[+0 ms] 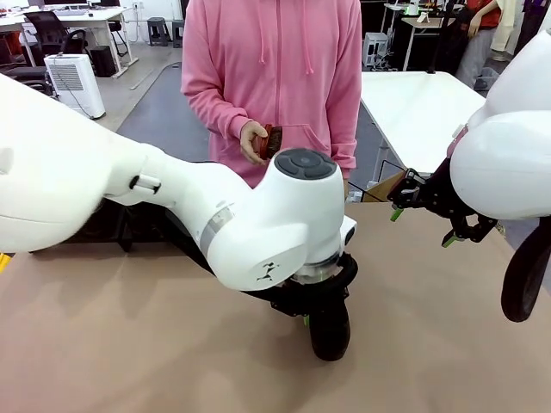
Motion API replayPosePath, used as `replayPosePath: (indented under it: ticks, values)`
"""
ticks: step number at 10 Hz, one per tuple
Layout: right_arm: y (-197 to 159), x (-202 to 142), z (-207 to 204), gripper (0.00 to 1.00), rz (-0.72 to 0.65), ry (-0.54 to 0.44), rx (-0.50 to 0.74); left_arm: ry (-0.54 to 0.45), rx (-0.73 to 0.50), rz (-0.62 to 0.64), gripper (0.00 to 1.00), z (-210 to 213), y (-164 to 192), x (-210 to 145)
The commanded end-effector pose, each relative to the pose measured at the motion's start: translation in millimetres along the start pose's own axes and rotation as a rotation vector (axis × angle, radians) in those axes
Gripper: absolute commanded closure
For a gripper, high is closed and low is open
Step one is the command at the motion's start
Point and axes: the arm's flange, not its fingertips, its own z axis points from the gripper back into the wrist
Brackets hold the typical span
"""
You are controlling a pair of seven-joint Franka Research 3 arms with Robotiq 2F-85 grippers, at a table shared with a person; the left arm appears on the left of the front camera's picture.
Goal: Organize the shoes by placing them on the stand.
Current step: Place the Shoe from the middle of the table onto the Shoes Stand.
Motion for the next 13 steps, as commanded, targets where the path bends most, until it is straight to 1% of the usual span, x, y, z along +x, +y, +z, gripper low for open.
replayPosePath:
  ticks: [1,2,3,5,6,8,10,11,13]
  values:
    - [-1,2,1,0.00,0.013,0.004,0.013,-0.063,-0.039,-0.032,1.00,51,34,2]
    - [-1,2,1,0.00,0.013,0.004,0.013,-0.130,-0.012,-0.025,1.00,69,53,11]
    - [-1,2,1,0.00,0.013,0.004,0.013,-0.166,0.010,-0.038,1.00,75,68,18]
    - [-1,2,1,0.00,0.013,0.004,0.013,-0.319,0.074,-0.072,1.00,78,96,42]
    - [-1,2,1,0.00,0.013,0.004,0.013,-0.378,0.101,-0.083,1.00,81,111,59]
    - [-1,2,1,0.00,0.013,0.004,0.013,-0.429,0.130,-0.098,1.00,93,132,82]
    - [-1,2,1,0.00,0.013,0.004,0.013,-0.492,0.150,-0.102,1.00,116,146,104]
    - [-1,2,1,0.00,0.013,0.004,0.013,-0.499,0.165,-0.075,1.00,120,156,119]
    - [-1,2,1,0.00,0.013,0.004,0.013,-0.494,0.153,-0.013,1.00,119,184,146]
